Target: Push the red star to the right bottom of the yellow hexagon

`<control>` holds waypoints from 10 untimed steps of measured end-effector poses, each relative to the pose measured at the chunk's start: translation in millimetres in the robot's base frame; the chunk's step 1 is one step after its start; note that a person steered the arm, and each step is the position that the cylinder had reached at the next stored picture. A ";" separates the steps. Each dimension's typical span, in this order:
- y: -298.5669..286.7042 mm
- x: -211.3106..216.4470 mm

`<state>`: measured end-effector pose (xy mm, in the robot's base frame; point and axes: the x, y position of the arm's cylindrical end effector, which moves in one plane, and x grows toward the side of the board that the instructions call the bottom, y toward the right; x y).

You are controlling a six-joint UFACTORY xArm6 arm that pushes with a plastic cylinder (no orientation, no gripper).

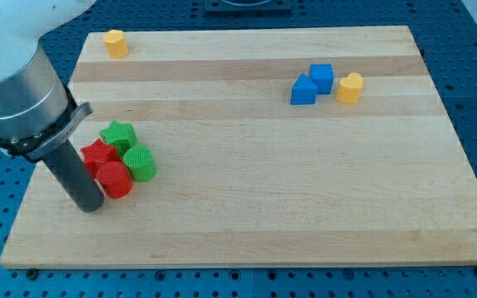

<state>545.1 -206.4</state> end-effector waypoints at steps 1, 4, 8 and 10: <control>0.0 -10.4; 0.0 -44.0; -5.4 -115.1; -39.7 -129.2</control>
<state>415.9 -246.0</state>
